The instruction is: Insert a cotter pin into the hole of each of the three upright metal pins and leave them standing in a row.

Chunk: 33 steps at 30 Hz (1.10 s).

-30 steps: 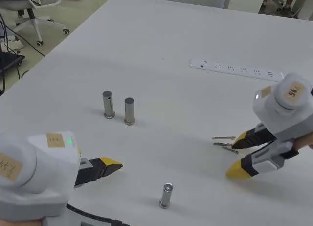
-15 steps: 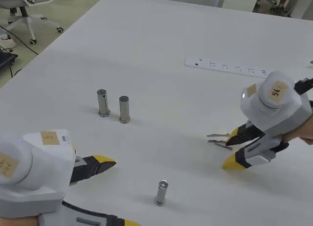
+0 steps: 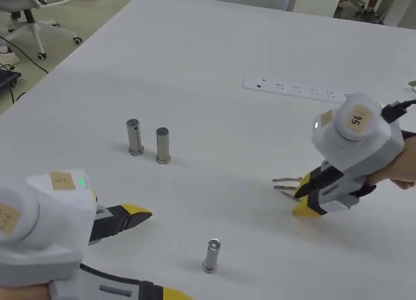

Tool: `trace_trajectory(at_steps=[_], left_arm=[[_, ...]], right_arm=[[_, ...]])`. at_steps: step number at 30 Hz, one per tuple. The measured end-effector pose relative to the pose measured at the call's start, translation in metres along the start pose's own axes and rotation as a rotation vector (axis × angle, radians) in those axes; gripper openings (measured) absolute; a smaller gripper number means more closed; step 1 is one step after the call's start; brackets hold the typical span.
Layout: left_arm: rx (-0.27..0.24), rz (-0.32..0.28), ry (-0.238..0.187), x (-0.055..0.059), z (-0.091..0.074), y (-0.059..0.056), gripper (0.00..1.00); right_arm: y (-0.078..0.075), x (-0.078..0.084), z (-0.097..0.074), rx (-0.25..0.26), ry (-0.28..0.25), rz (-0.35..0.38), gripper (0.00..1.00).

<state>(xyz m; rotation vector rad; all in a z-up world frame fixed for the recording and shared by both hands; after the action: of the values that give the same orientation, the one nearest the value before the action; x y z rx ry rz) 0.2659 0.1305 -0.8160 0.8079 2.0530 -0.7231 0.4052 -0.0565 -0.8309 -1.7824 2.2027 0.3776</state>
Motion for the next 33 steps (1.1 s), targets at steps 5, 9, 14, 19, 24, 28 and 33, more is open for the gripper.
trace_trajectory(at_steps=[5,9,14,19,24,28,33], left_arm=[[0.001,-0.001,0.008,0.0017,-0.0002,-0.0005,0.88],[0.002,-0.005,-0.003,-0.0015,-0.0012,-0.0013,0.87],[0.006,-0.001,-0.001,-0.0027,-0.0016,-0.0017,0.87],[0.010,-0.019,-0.002,-0.0028,-0.0016,-0.0023,0.88],[0.005,-0.012,-0.003,-0.0047,-0.0026,-0.0029,0.88],[0.008,-0.005,-0.003,-0.0062,-0.0030,-0.0049,0.87],[0.011,0.002,0.007,-0.0064,-0.0045,-0.0061,0.87]], right_arm=[[-0.0001,-0.0010,0.0005,0.006,0.006,0.001,0.11],[-0.0002,-0.0022,0.0013,0.015,0.013,-0.007,0.07],[-0.0017,-0.0030,0.0026,0.028,0.025,0.005,0.05],[-0.0025,-0.0027,0.0031,0.046,0.029,0.018,0.04],[-0.0008,-0.0029,0.0030,0.066,0.032,0.008,0.04],[-0.0017,-0.0015,0.0031,0.084,0.024,-0.020,0.03],[-0.0050,0.0007,0.0025,0.083,-0.003,-0.019,0.02]])
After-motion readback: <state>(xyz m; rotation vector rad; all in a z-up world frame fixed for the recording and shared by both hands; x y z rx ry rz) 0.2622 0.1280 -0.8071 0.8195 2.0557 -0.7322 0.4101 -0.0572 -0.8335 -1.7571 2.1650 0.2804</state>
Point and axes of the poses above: the centre of the closed fingertips' face, and the gripper's own axes: z roughly forward along the fingers, y roughly to its left, x roughly out of its underside, the point moved 4 cm from there along -z, roughly backward along the fingers, and after that the axes turned 4 degrees about z, right-handed, at the moved point
